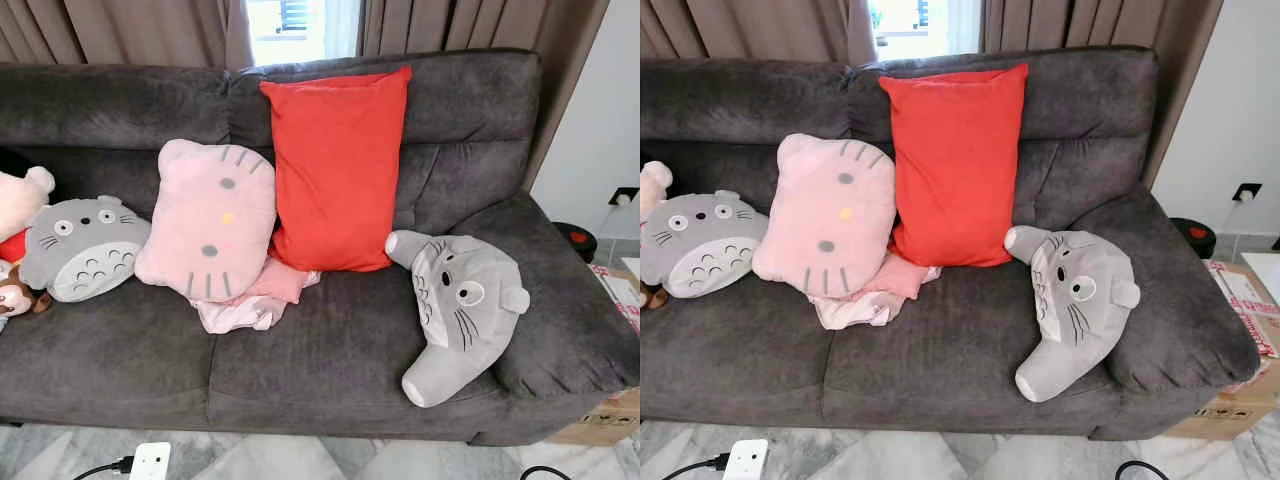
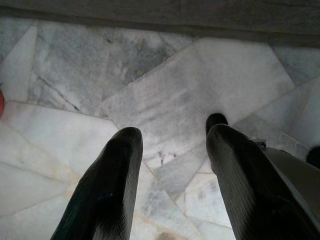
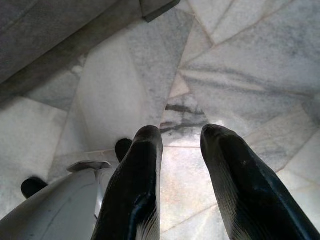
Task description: Setting the table
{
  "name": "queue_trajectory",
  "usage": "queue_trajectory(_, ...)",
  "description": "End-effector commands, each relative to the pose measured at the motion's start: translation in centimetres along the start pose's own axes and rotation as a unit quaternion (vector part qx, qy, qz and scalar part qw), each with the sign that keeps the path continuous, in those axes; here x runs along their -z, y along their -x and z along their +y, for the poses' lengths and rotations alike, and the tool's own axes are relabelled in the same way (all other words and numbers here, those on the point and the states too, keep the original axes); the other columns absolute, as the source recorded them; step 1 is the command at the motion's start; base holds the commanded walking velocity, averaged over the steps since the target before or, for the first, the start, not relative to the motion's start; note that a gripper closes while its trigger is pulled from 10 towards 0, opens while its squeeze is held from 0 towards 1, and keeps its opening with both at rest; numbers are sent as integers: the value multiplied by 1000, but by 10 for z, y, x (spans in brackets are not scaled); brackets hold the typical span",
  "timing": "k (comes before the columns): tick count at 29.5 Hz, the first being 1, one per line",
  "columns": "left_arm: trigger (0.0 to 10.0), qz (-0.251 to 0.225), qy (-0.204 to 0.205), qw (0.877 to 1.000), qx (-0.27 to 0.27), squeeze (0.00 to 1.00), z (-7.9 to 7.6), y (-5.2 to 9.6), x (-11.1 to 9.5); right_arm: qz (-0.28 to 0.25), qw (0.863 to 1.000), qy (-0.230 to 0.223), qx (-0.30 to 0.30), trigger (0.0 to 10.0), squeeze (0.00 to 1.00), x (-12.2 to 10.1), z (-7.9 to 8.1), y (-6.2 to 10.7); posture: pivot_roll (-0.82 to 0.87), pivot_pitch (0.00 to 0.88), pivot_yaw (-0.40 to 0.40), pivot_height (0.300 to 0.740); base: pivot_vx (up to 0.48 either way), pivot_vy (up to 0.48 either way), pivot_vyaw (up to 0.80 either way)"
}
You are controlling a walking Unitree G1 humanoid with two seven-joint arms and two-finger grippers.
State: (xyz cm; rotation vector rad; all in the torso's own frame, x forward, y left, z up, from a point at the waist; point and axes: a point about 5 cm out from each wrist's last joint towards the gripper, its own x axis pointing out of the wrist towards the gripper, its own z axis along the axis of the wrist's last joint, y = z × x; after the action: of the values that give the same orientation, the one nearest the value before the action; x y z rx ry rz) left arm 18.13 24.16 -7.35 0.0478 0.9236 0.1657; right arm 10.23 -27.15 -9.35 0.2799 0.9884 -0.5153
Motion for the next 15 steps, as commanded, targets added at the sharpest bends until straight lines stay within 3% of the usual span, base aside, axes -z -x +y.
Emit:
queue_trajectory(1, 10000, 1, 10, 1000, -11, 0, 6, 1, 1, -7, 1000, -9, -1, 10000, 0, -1, 0, 0, -91, 51, 38, 740, 0, 0, 0)
queue_trajectory(4, 10000, -1, 29, 999, -19, 0, 6, 0, -1, -23, 1000, 4, -7, 10000, 0, -11, 0, -1, -83, 48, 16, 740, 0, 0, 0)
queue_trajectory(8, 10000, 3, 43, 999, -27, 0, 10, 0, 0, -78, 997, 21, -9, 10000, 0, -49, 7, -6, -84, 41, 37, 740, 0, 0, 0)
queue_trajectory(12, 10000, -3, 80, 996, -40, 0, 13, 1, 1, -71, 997, 10, -21, 10000, 0, -51, 25, -8, -76, 19, 43, 740, 0, 0, 0)
queue_trajectory(15, 10000, -6, 109, 993, -45, 0, 12, 2, 3, -59, 998, 18, -16, 10000, 0, -51, 22, -8, -103, 29, 50, 740, 0, 0, 0)
